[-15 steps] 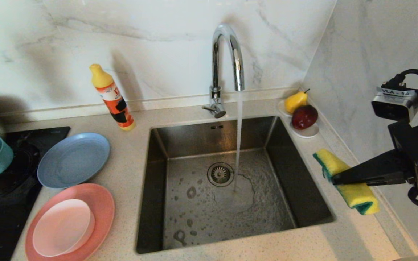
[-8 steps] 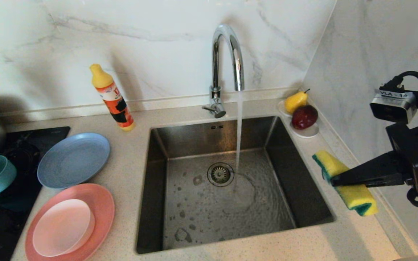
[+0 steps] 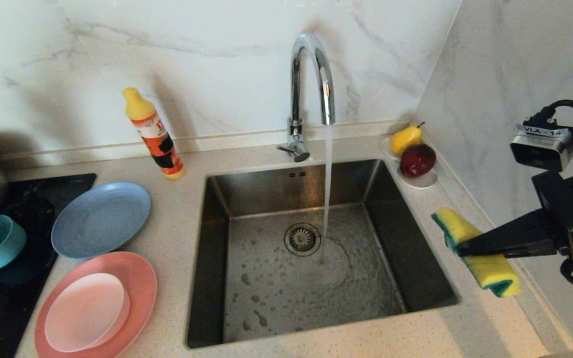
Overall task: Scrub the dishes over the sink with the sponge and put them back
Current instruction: Place the bowl on the table
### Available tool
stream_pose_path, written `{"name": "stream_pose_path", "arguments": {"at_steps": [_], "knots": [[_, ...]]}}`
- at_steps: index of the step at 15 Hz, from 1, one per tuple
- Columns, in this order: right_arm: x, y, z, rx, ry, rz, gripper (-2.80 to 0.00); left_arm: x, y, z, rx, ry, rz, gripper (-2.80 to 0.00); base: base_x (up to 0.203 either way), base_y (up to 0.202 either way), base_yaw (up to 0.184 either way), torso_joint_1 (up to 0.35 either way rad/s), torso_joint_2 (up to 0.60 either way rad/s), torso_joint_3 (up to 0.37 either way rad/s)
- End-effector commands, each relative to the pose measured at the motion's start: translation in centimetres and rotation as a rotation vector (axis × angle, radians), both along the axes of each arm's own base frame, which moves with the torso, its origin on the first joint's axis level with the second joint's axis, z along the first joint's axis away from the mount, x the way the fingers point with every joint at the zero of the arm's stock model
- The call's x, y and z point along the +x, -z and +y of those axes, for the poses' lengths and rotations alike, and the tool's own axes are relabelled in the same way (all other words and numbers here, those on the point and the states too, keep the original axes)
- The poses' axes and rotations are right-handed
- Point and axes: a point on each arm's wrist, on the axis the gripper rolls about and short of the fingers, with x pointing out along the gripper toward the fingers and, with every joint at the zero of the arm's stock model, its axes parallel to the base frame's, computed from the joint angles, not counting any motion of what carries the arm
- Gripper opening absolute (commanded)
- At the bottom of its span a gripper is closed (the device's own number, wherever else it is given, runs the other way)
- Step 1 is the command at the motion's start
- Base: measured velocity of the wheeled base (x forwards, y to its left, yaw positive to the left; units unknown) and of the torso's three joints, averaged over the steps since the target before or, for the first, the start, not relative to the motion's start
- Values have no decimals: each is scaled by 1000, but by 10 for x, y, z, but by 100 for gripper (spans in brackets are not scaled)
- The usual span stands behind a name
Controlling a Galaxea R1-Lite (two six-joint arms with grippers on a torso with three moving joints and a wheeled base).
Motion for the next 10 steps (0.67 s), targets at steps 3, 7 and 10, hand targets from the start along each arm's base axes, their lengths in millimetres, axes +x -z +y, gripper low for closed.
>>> {"name": "stream_pose_path", "arguments": {"at_steps": [3, 7, 10], "knots": [[-2, 0, 0, 2, -2, 4, -280, -1, -24, -2, 27, 12, -62, 0, 0, 0, 0, 0, 0, 0], [-3, -3, -1, 7, -3, -10, -280, -35, -85, -40, 10, 108, -185, 0, 0, 0, 0, 0, 0, 0], [-7, -4, -2, 9, -3, -13, -280, -64, -120, -77, 33, 174, -207, -280, 0, 0, 0, 0, 0, 0]]}}
